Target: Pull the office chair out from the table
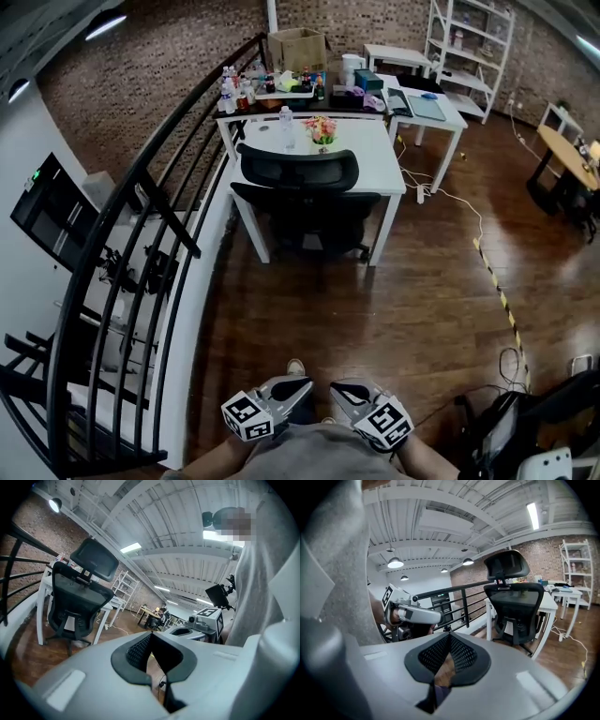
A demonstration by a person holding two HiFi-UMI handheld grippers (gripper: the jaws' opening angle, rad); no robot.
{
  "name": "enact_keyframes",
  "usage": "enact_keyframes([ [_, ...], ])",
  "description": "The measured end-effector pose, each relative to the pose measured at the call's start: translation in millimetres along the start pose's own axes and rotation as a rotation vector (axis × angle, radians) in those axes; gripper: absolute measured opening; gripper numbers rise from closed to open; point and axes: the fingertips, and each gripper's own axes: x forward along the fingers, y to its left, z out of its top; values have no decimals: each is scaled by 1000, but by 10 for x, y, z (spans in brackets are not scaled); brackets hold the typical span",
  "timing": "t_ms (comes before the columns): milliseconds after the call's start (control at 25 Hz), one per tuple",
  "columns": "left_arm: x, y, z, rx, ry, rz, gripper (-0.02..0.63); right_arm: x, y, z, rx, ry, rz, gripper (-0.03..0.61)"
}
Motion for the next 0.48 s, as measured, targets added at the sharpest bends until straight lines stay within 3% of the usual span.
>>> enact_keyframes([
  [480,294,1237,1068,63,-31,-76,0,799,-1041,894,-17,-23,-117,8],
])
